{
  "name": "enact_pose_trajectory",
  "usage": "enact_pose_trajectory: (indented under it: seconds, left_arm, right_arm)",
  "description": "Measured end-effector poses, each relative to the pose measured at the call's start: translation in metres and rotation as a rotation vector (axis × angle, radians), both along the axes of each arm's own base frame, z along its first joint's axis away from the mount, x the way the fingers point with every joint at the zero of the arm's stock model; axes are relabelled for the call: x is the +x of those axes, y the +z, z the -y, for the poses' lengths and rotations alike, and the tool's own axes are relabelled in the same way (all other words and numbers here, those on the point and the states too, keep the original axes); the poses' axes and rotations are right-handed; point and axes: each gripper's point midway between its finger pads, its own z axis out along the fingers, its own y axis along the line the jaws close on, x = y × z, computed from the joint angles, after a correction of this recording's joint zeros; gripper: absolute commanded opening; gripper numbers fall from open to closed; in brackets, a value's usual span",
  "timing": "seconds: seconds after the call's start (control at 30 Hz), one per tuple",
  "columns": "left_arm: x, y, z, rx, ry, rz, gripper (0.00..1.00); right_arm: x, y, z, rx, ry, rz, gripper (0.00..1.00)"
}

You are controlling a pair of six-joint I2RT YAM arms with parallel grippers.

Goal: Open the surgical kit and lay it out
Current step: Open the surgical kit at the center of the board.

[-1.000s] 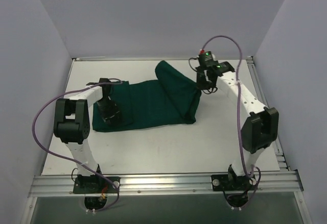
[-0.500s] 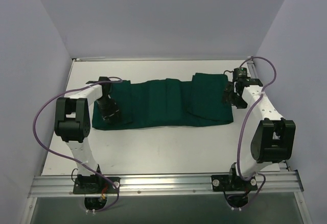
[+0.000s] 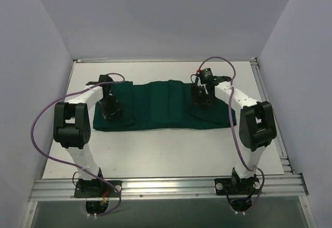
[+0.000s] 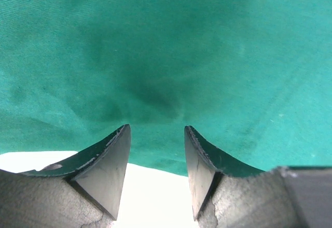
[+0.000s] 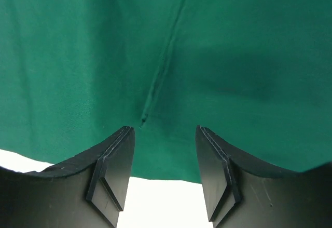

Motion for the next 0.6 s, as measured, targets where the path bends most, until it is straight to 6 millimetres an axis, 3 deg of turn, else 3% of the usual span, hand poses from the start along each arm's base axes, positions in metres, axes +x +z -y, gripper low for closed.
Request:
enact_pose_trajectory:
  seconds: [0.13, 0.3, 0.6]
  left_arm:
    - [0.001, 0.008, 0.009, -0.01, -0.03, 0.038, 0.63]
    - [0.004, 0.023, 0.035, -0.029, -0.107, 0.1, 0.66]
    - [0.005, 0.036, 0.08, 0.008, -0.255, 0.154, 0.66]
  right_arm:
    - [-0.006, -0.021, -0.017, 0.002, 0.042, -0.063, 0.53]
    - [-0.002, -0.026, -0.03, -0.002, 0.059, -0.065, 0.51]
    - [-0.004, -0.035, -0.026, -0.05, 0.038, -0.078, 0.4]
